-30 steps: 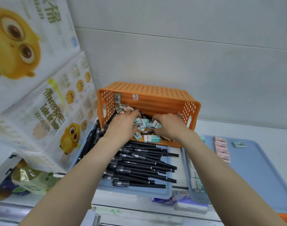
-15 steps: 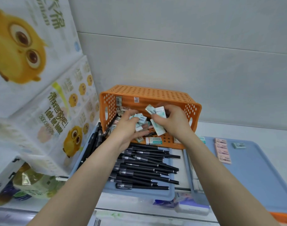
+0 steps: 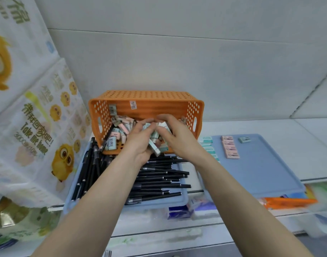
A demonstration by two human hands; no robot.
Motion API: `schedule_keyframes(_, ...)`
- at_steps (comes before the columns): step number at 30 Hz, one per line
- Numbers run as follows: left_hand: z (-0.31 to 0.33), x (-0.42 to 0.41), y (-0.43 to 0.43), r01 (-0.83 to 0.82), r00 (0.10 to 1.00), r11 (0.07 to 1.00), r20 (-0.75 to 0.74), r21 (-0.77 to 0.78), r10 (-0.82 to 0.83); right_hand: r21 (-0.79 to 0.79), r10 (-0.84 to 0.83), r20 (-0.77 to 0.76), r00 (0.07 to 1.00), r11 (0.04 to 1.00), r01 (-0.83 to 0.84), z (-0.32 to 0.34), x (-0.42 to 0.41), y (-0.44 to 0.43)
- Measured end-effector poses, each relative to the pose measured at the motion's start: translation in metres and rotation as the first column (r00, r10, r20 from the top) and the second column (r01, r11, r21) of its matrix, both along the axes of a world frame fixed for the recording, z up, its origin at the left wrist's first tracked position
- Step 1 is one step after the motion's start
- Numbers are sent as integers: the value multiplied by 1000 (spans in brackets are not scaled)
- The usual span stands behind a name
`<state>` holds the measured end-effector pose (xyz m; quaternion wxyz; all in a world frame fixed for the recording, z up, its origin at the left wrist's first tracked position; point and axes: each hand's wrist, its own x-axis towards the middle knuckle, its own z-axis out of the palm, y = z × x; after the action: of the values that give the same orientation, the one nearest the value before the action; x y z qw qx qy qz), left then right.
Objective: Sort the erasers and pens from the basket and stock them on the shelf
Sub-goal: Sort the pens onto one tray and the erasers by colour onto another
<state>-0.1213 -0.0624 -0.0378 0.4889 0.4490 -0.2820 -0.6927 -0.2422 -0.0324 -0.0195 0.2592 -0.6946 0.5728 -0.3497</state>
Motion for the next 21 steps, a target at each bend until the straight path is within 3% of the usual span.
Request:
schedule_keyframes(8,5,-15,12,21,997,1000,-70,7,-20,3,5,55,998,1000,-5,4,-19,10)
schedule_keyframes(13,13,-21,16,-49,993,999,-111,2,49,79,71,382,921,991,-109,4,-43,14)
schedule_keyframes(17,12,-24,17,-99,990,995,-102,8,100,11,32,277,960,999,-37,4,-75,21)
schedule_keyframes(21,9,-26,21,-153,988,988,-36,-33,152,25,-93,-1,996,995,93,-7,-123,26)
